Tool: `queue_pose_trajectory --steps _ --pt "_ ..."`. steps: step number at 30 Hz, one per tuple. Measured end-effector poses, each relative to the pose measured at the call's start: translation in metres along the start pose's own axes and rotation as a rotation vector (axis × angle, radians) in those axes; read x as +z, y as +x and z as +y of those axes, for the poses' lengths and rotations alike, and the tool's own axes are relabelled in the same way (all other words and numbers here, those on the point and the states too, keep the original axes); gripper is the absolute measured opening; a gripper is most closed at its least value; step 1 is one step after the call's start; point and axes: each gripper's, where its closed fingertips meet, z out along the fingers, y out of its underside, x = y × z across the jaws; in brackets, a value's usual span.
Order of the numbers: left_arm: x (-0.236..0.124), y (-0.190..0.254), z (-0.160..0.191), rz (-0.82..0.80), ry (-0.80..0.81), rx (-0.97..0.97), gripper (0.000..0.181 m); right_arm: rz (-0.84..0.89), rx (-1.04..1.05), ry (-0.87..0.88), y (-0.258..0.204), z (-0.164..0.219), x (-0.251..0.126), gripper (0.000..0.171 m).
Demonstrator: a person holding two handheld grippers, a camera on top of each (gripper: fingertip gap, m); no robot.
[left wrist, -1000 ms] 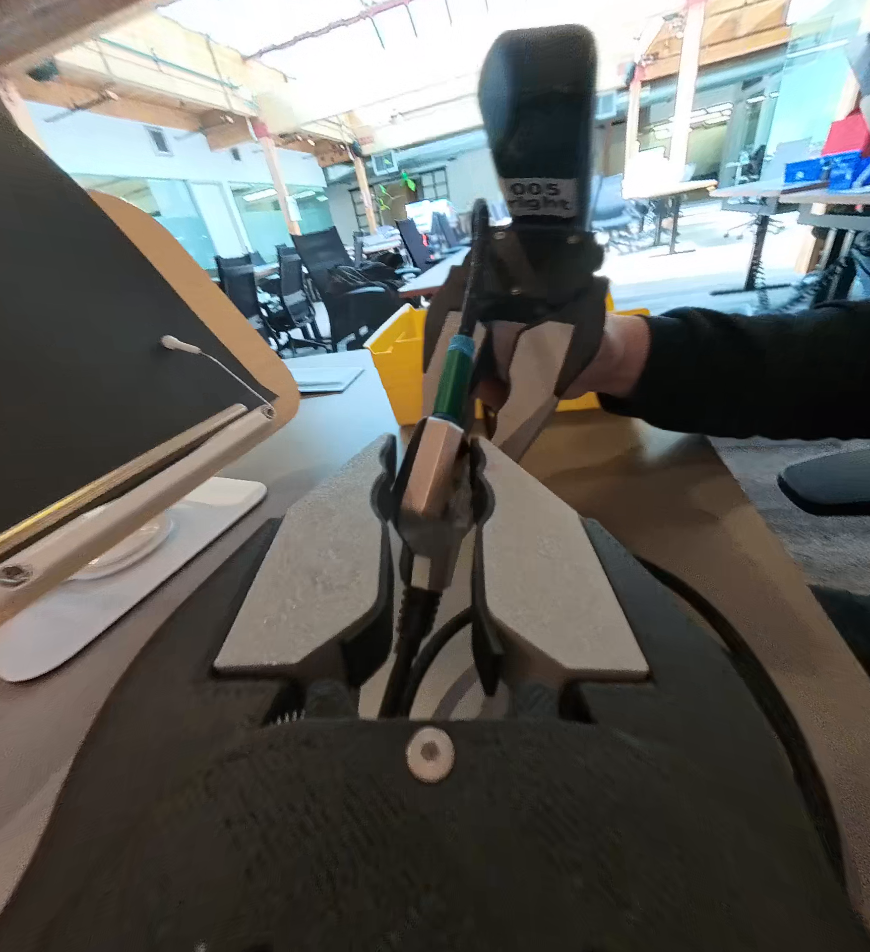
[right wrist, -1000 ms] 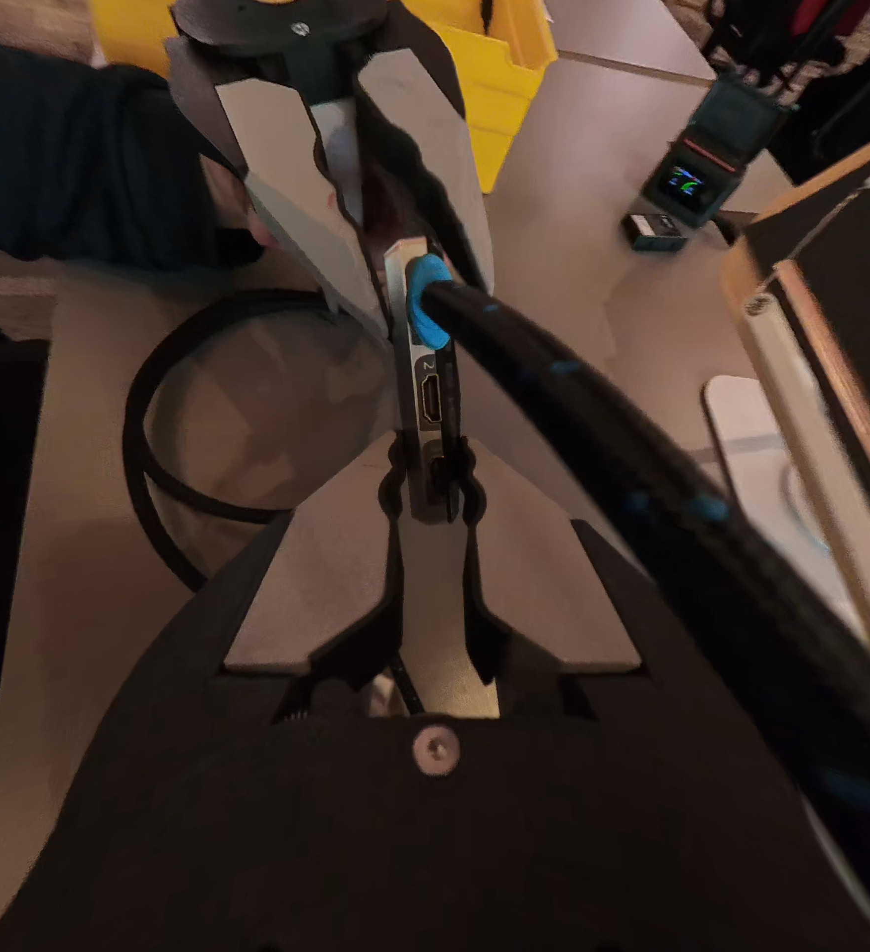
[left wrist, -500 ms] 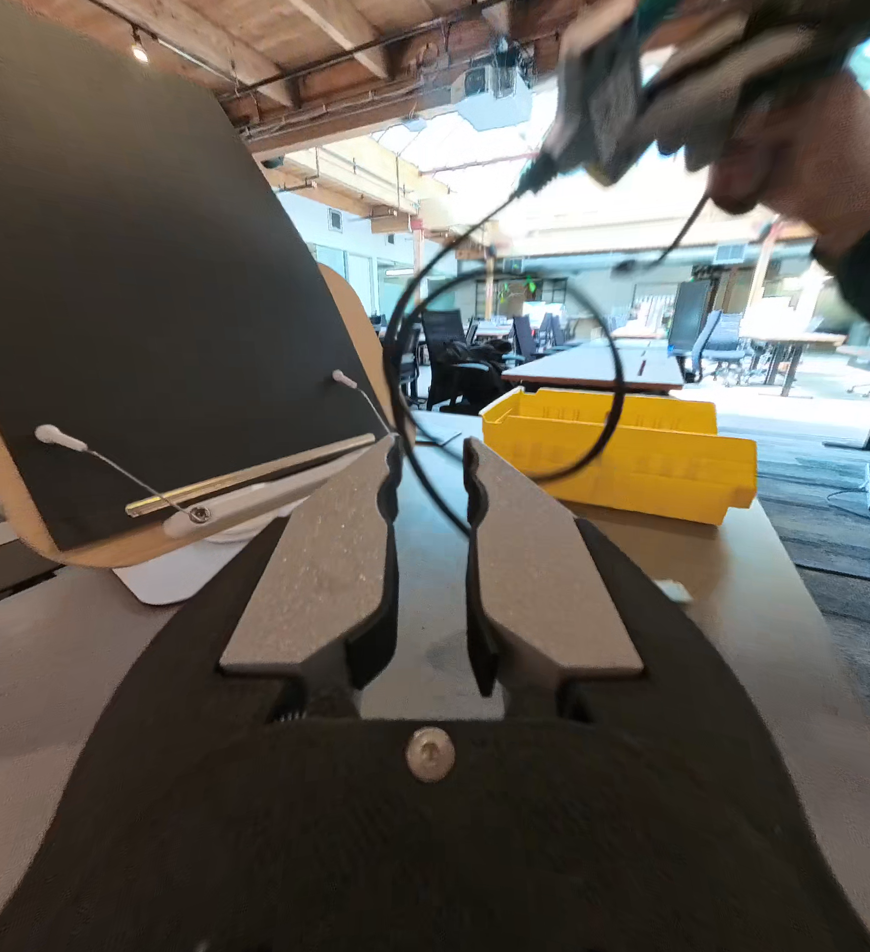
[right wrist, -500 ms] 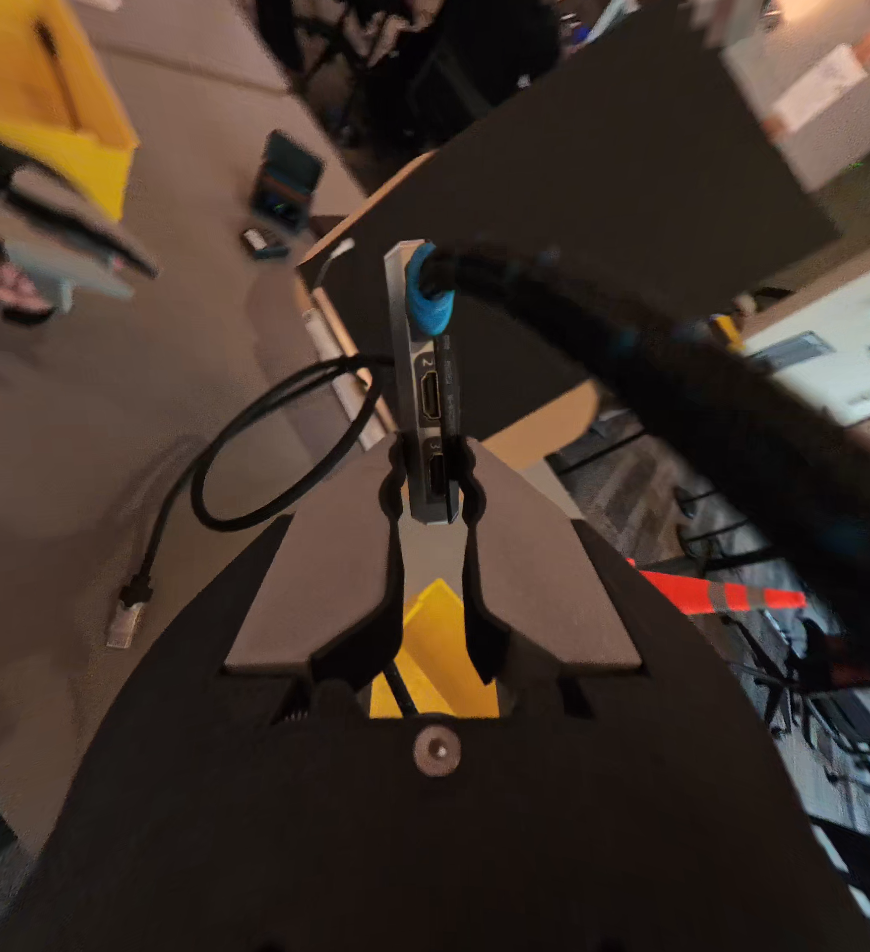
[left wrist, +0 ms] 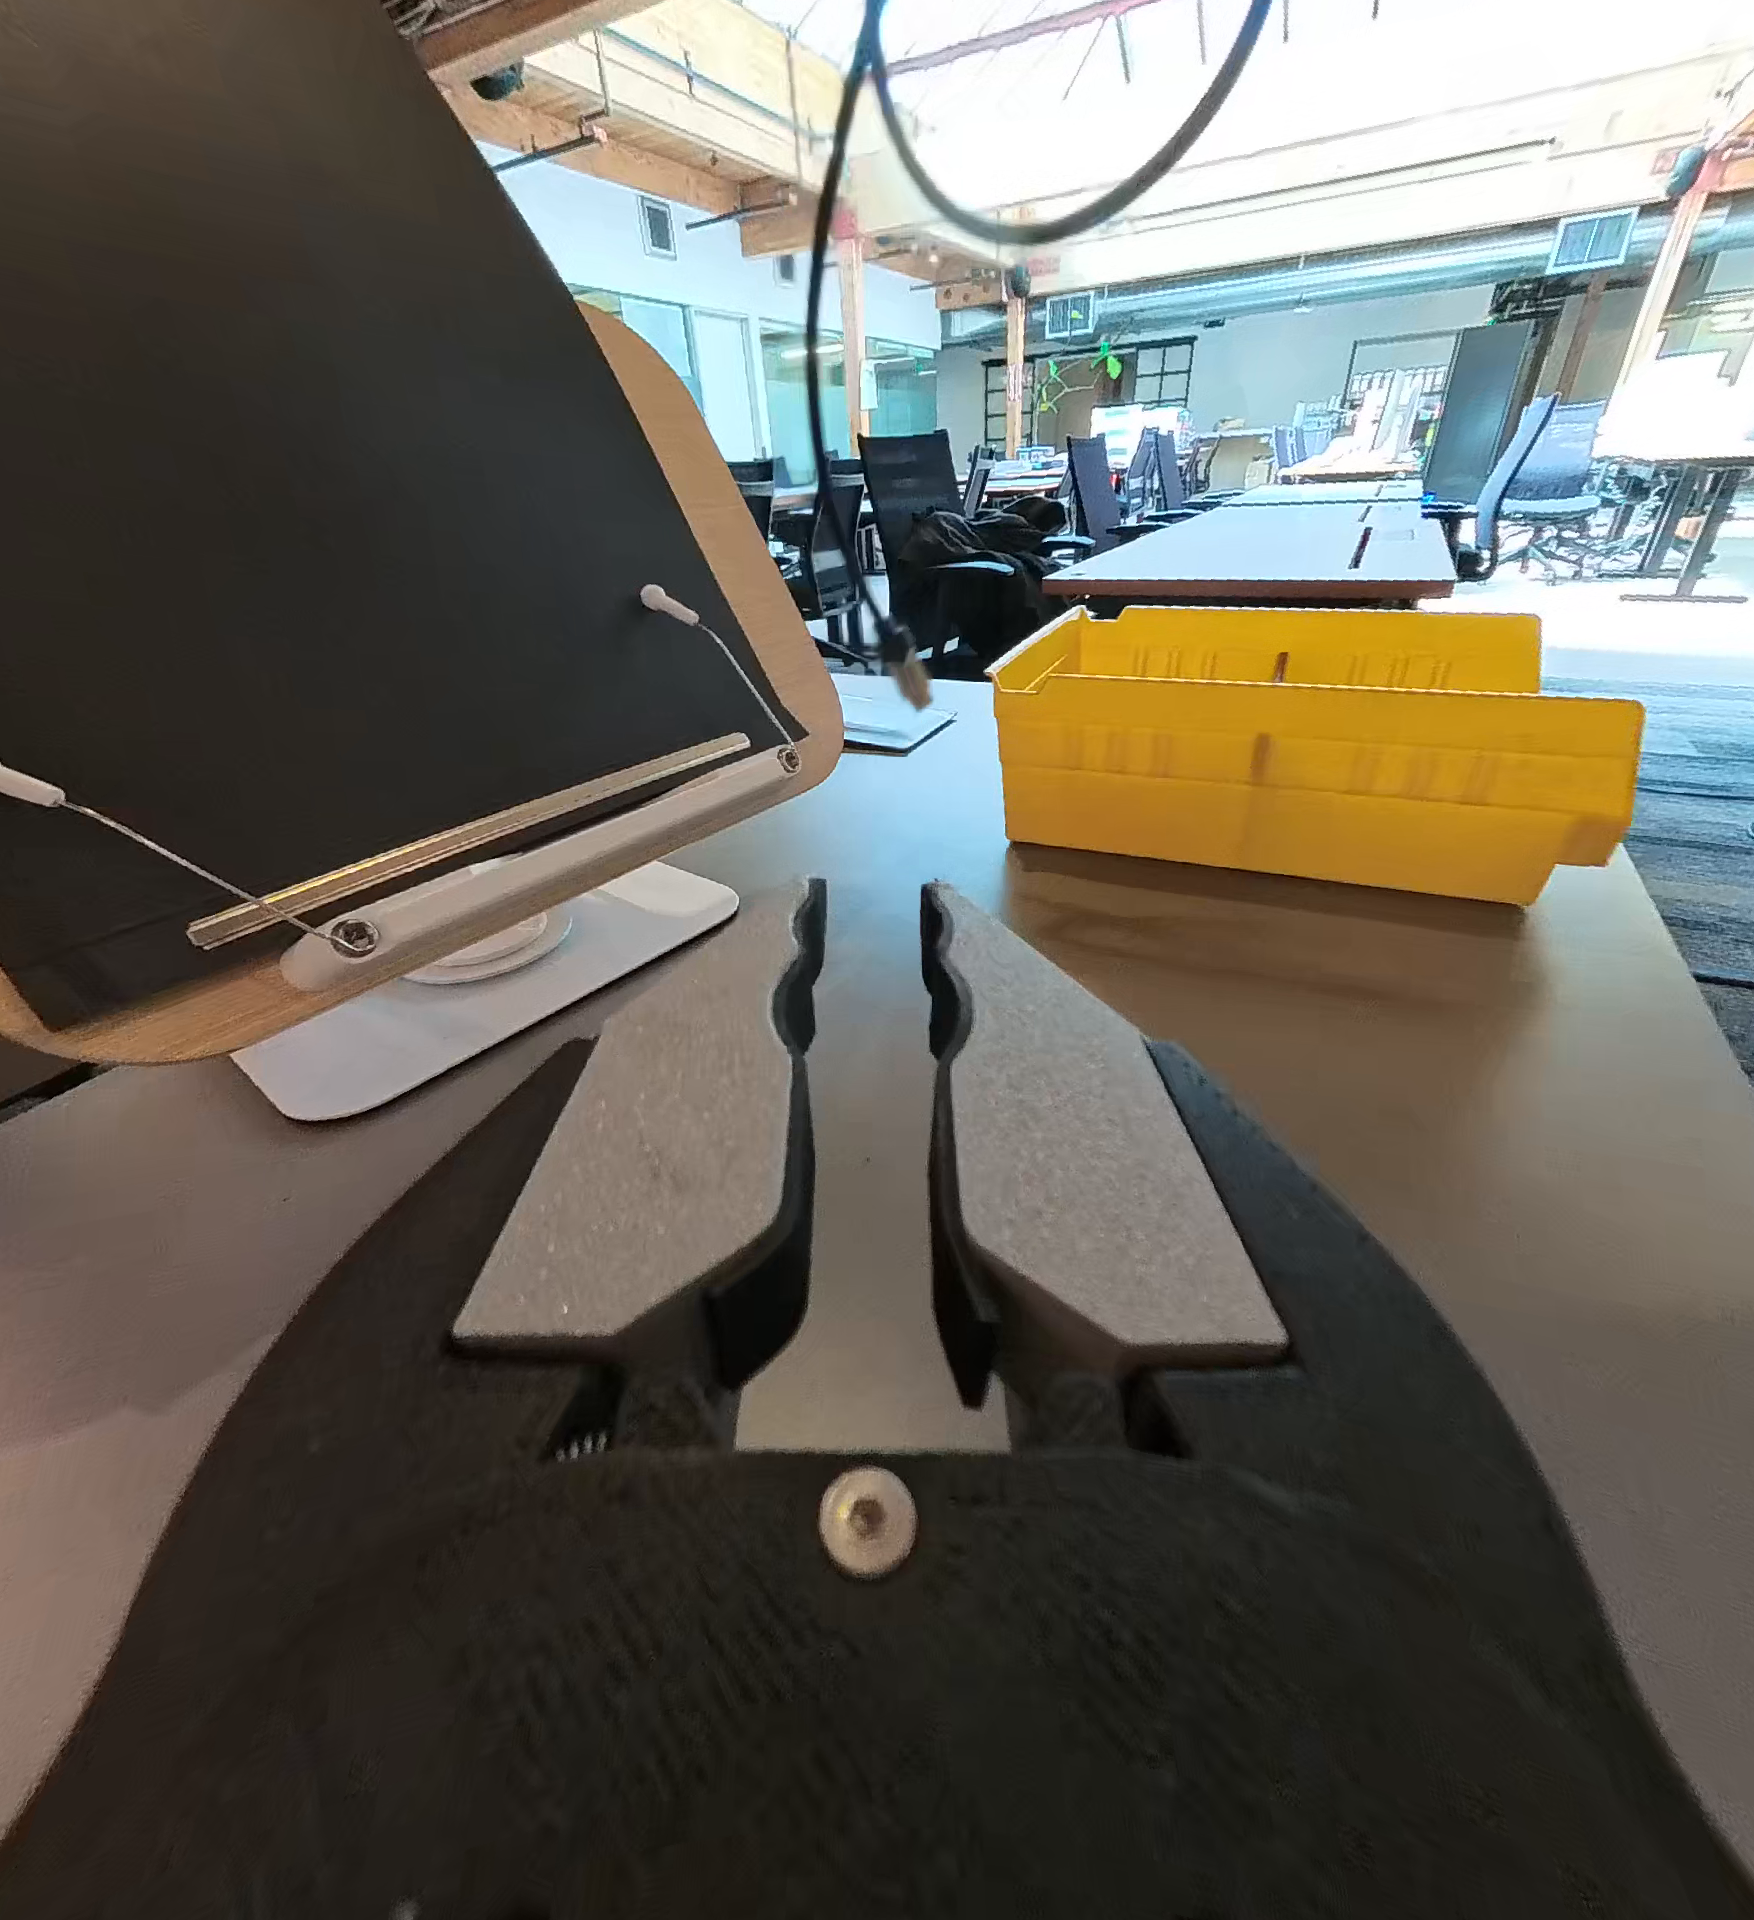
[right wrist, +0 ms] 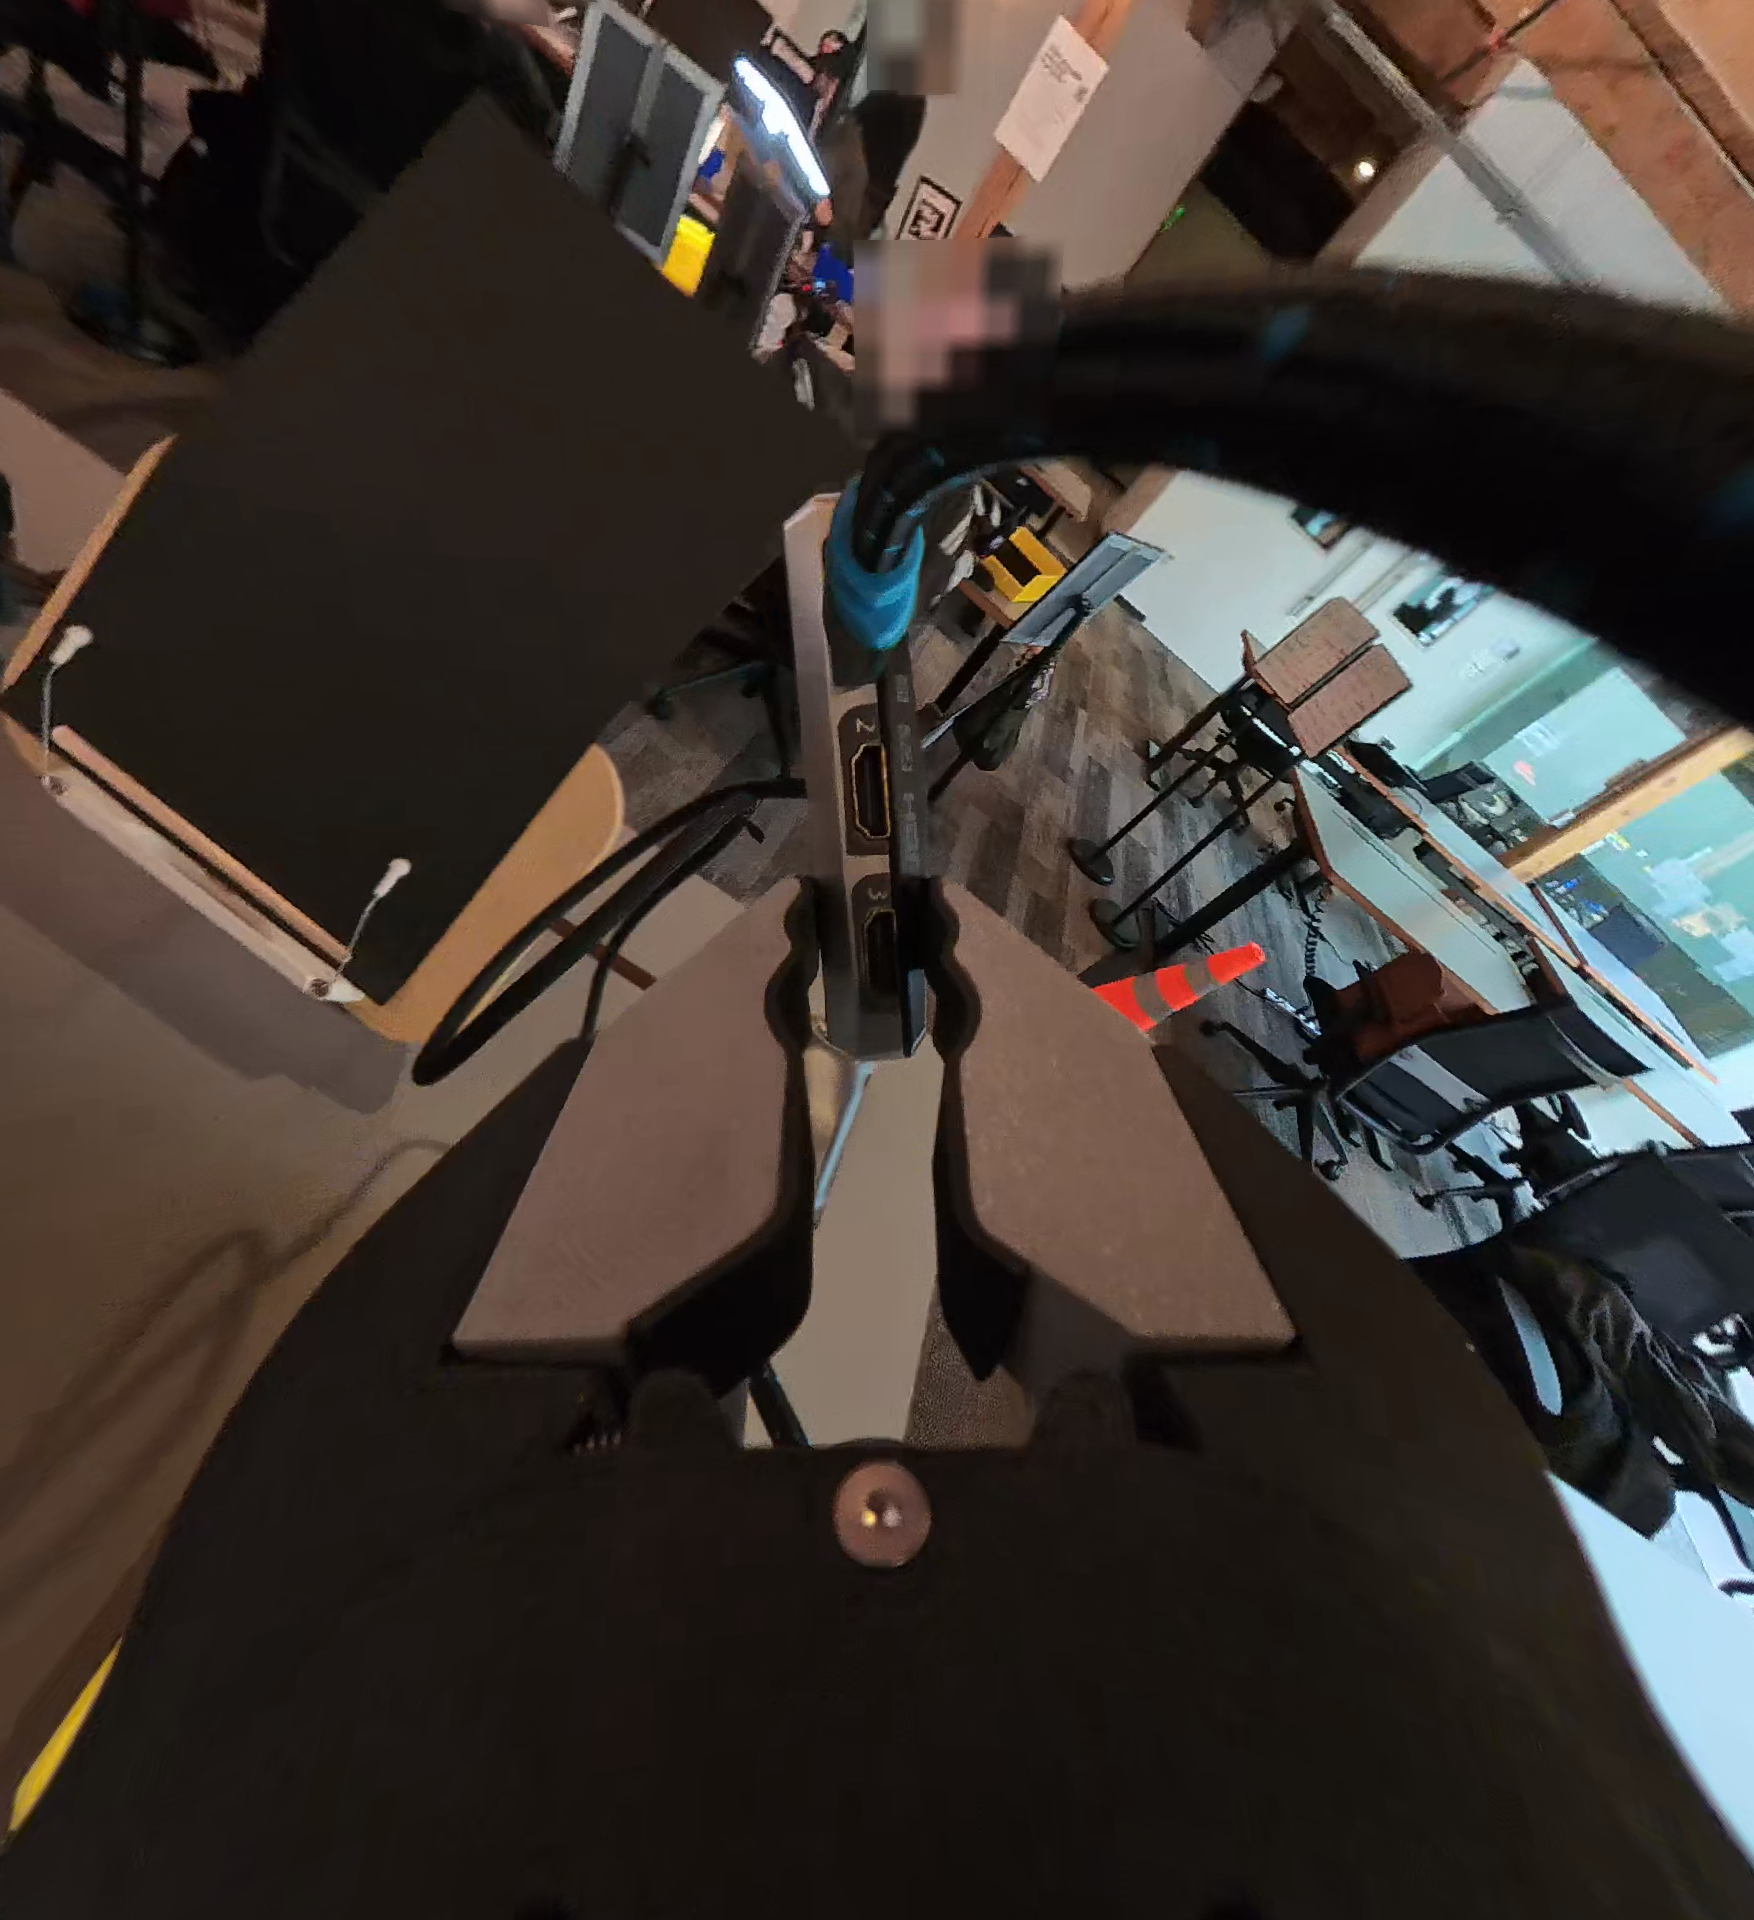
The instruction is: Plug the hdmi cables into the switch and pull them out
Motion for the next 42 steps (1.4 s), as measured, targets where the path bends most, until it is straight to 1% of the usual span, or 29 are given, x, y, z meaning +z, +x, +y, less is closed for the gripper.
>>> queue_pose_trajectory --steps 6,11,14,16,19,23,27,31,34,38,42 --pt "0.003 -0.004 0.005 -0.017 -0.019 -0.002 0.012 0.121 0.075 0.025 0.047 0.008 -0.018 0.017" --pt "0.003 -0.006 0.009 -0.026 -0.033 -0.001 0.012 0.158 0.17 0.06 0.065 0.02 -0.023 0.017" --pt "0.003 -0.008 0.01 -0.031 -0.033 -0.012 0.012 0.196 0.199 0.116 0.076 0.017 -0.032 0.017" --pt "0.004 -0.008 0.011 -0.03 -0.04 -0.016 0.012 0.162 0.192 0.095 0.071 0.021 -0.03 0.017" --pt "0.005 -0.006 0.013 -0.024 -0.05 -0.005 0.012 0.112 0.174 0.039 0.057 0.035 -0.018 0.017" --pt "0.006 -0.005 0.016 -0.023 -0.066 0.012 0.012 0.095 0.161 -0.014 0.044 0.054 0.001 0.017" --pt "0.006 -0.005 0.017 -0.024 -0.069 0.013 0.012 0.081 0.134 -0.033 0.036 0.062 0.012 0.016" --pt "0.006 -0.004 0.015 -0.019 -0.063 0.015 0.012 0.028 0.017 -0.09 0.012 0.08 0.028 0.016" --pt "0.007 -0.001 0.017 -0.015 -0.076 0.031 0.012 -0.076 -0.078 -0.163 -0.023 0.11 0.046 0.017" --pt "0.008 0.001 0.019 -0.012 -0.086 0.047 0.011 -0.215 -0.214 -0.343 -0.075 0.176 0.073 0.016" --pt "0.009 0.002 0.021 -0.008 -0.095 0.049 0.011 -0.432 -0.351 -0.541 -0.14 0.246 0.089 0.018"
